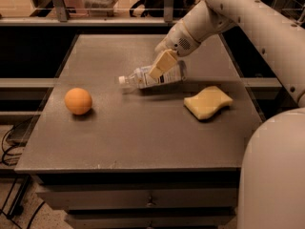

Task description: Knock blue plastic bottle over

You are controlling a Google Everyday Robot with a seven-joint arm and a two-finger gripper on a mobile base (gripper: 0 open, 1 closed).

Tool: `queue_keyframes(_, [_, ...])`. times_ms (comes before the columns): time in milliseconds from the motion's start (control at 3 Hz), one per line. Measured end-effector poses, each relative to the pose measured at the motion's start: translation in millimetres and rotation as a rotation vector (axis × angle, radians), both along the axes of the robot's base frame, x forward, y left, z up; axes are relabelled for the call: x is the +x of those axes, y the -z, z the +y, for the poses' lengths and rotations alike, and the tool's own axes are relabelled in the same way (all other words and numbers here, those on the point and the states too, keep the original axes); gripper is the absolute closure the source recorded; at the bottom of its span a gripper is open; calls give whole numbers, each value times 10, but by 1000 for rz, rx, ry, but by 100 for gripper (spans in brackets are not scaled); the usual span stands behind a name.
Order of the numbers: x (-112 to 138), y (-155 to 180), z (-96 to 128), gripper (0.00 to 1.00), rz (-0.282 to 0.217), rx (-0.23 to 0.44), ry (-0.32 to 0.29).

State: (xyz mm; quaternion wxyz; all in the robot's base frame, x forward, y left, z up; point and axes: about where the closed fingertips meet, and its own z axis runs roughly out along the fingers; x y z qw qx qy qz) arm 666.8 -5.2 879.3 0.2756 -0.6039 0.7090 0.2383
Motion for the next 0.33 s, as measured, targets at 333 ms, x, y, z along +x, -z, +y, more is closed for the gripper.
queue_keyframes(333, [2,2,0,0,0,-1,0])
